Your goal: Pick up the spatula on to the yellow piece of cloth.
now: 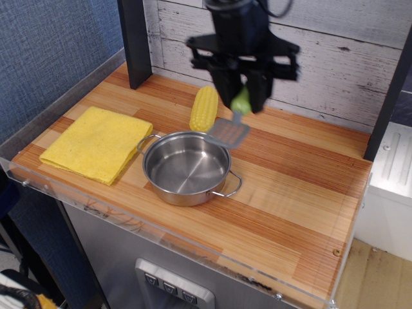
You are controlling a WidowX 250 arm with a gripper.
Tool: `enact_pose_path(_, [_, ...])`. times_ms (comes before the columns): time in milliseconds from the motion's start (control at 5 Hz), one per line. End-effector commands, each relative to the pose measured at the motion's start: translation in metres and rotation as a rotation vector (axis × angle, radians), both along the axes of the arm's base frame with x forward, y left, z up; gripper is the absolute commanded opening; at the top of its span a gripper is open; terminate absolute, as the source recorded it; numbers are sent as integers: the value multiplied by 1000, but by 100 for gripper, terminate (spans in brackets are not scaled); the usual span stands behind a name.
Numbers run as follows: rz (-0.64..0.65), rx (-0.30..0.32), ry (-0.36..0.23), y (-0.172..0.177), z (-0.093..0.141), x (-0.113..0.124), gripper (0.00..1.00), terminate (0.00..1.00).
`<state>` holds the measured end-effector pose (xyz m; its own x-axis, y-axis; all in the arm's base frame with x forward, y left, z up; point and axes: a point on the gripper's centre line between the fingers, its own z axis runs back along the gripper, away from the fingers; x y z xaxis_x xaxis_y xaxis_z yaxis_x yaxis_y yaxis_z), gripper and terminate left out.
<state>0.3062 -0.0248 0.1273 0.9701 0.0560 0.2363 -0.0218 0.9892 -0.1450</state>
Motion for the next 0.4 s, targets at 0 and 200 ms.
enact_pose_path(0, [96,3,-73,50,26,6,0,0])
enact_pose_path(200, [148,5,-67,73,27,8,0,0])
